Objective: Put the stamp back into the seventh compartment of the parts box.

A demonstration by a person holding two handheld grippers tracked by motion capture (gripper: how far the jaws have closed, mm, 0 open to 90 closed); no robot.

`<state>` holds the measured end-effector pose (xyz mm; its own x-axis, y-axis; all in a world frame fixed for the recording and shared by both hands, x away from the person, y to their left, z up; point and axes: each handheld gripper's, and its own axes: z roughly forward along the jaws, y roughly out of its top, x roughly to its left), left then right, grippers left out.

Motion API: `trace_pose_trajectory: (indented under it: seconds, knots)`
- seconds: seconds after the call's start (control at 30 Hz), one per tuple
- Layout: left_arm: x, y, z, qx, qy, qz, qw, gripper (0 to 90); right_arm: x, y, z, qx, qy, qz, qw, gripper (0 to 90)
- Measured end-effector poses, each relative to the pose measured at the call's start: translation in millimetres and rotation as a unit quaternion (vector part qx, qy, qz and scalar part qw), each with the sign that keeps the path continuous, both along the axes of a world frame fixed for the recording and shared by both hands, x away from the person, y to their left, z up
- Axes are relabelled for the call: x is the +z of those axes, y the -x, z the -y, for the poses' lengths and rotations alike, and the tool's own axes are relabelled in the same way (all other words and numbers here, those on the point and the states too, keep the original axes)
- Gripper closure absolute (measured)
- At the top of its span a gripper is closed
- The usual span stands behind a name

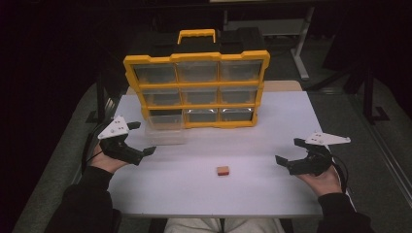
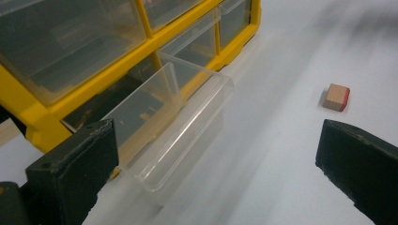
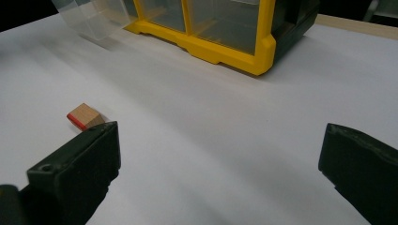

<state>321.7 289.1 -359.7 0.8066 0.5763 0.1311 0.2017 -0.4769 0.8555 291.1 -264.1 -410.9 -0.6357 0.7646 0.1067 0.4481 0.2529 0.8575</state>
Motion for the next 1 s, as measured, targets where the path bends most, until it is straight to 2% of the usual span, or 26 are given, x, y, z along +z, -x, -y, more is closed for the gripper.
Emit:
trace_pose_trajectory:
  seconds: [0.17,0.27,0.63,0.8,1.0]
  knots:
    - [4.5,-1.5,5.9,-0.009,-0.008,0.000,0.9999,0.0,0.2,0.2,0.3,0.000,-0.002,0.001,1.0000,0.0]
    - [6.0,-4.1,10.7,-0.015,-0.022,-0.002,0.9996,0.0,-0.1,-0.1,0.0,0.001,0.000,0.000,1.0000,0.0]
    - [18.8,-9.5,29.9,-0.040,-0.033,0.001,0.9987,0.0,-0.4,-0.6,0.0,0.001,-0.001,-0.001,1.0000,0.0]
    - [22.6,-14.2,43.1,-0.055,-0.043,-0.002,0.9976,0.0,-0.4,-0.5,-0.3,0.002,0.000,-0.001,1.0000,0.0]
    - [20.5,-17.9,56.9,-0.073,-0.058,-0.010,0.9956,0.0,-0.1,-0.3,-0.1,0.003,-0.001,0.000,1.0000,0.0]
